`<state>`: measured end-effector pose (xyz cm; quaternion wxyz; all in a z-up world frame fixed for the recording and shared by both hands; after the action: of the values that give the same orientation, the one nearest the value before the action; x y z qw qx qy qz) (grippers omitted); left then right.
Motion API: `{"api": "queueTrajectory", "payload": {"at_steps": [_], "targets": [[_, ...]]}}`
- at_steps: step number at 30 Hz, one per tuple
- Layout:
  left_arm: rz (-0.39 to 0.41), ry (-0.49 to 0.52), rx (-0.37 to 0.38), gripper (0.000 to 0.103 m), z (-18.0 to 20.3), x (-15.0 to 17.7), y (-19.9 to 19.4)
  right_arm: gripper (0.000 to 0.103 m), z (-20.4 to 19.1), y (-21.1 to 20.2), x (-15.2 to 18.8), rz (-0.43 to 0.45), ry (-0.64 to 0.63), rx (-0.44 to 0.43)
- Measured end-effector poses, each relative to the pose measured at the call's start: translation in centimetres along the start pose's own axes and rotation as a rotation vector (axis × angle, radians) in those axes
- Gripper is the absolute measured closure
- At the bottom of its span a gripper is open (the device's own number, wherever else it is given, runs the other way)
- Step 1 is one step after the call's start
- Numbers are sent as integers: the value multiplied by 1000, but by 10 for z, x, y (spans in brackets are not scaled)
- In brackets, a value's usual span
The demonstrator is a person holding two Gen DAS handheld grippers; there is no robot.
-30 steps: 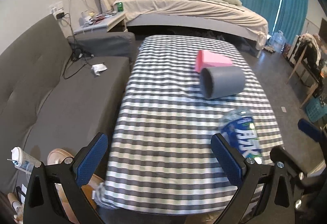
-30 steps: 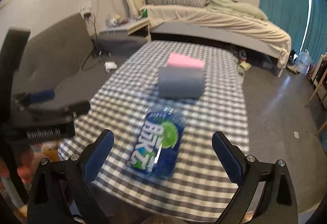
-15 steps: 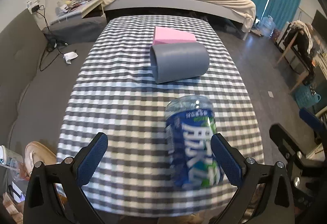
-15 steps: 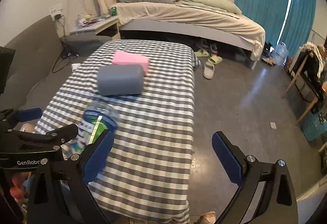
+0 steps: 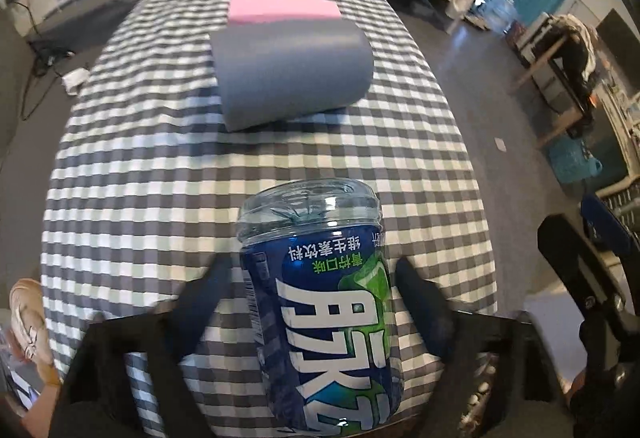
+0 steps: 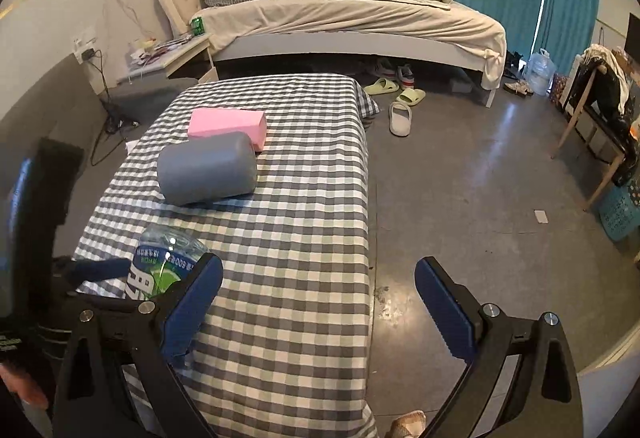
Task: Flip cup upside down
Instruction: 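Rotate the held bottle upright with the left tool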
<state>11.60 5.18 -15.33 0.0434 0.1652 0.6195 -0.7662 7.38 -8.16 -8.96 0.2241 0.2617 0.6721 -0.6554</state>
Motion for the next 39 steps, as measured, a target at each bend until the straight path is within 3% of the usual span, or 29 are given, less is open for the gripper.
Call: {"api": "queueTrajectory", "payload": {"at_steps": [5, 9, 12, 14, 16, 19, 25, 32, 39], "targets": [[49, -12, 29, 28, -8, -7, -16, 6, -3, 2, -3, 9, -2, -4], [205, 32, -17, 28, -12, -20, -42, 6, -7, 4, -1, 4, -12, -4], [365, 69, -65, 28, -15, -24, -57, 6, -8, 3, -1, 11, -10, -3], [469, 74, -86, 28, -16, -25, -59, 6, -9, 2, -1, 18, -12, 2], [524, 92, -119, 28, -20, -22, -52, 6, -9, 3, -1, 20, -12, 11], [541, 145, -175, 28, -25, -14, -37, 6, -12, 6, -1, 14, -14, 18], [550, 146, -142, 29, -30, 0, -48, 6, -23, 10, 0, 9, -52, 15], [467, 140, -105, 30, -27, 21, -56, 6, -24, 7, 0, 16, -45, -1], [393, 173, -137, 25, -24, 41, -42, 6, -26, 2, 4, 14, -47, -11]]}}
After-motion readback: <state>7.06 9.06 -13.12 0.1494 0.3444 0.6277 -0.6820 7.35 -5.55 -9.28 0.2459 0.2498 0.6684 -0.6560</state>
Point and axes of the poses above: each gripper's, at about its wrist camera, not at the fingertips, and y roughly the way its jaws point, z to its right, x to its underside, the point moved 5 cm from there along y, roughly the way its jaws point
